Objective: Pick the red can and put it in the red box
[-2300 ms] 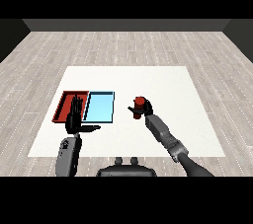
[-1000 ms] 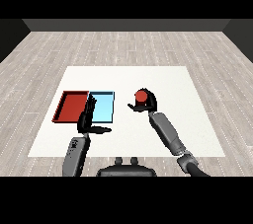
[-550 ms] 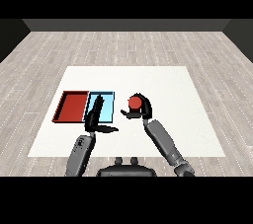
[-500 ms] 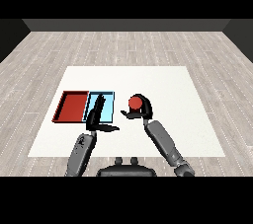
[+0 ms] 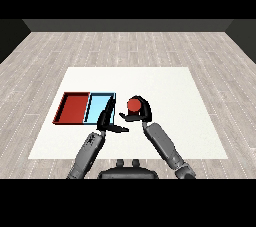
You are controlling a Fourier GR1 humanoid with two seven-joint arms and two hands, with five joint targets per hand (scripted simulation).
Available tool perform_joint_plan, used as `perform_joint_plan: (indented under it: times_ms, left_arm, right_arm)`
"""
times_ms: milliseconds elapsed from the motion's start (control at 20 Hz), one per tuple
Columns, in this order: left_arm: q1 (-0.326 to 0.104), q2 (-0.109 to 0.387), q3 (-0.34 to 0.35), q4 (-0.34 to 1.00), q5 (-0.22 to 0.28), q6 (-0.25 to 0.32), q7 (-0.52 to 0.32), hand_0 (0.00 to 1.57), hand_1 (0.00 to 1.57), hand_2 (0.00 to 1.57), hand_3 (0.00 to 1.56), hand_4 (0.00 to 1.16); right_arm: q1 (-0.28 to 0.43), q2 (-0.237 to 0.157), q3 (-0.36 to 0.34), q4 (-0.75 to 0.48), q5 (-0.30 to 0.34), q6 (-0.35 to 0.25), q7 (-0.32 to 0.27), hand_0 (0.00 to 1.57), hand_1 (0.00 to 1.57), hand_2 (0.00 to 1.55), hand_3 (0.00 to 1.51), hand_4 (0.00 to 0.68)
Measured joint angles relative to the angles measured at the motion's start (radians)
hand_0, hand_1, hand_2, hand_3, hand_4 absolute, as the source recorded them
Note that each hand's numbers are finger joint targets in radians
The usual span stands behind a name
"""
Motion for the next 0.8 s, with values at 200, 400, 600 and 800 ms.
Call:
perform_joint_plan:
  times_ms: [200, 400, 600, 800]
  left_arm:
    - [-0.02, 0.0, -0.012, 0.056, 0.036, -0.001, -0.01, 0.0, 0.0, 0.0, 0.0, 0.0]
    - [-0.02, 0.0, -0.047, 0.114, 0.06, 0.009, -0.068, 0.0, 0.0, 0.0, 0.0, 0.0]
    - [-0.062, 0.0, -0.082, 0.135, 0.089, 0.053, -0.045, 0.0, 0.0, 0.0, 0.0, 0.0]
    - [-0.072, 0.0, -0.086, 0.168, 0.105, 0.043, -0.062, 0.0, 0.0, 0.0, 0.0, 0.0]
  right_arm:
    - [0.005, 0.003, 0.033, -0.003, -0.003, -0.026, -0.011, 1.45, 1.45, 1.44, 1.38, 0.635]
    - [0.024, 0.003, 0.035, -0.057, 0.024, -0.025, 0.024, 1.45, 1.45, 1.43, 1.38, 0.637]
    - [-0.001, 0.004, 0.067, -0.031, 0.005, -0.058, 0.015, 1.43, 1.43, 1.44, 1.38, 0.63]
    - [-0.022, 0.004, 0.111, -0.003, -0.045, -0.093, -0.014, 1.45, 1.45, 1.44, 1.38, 0.624]
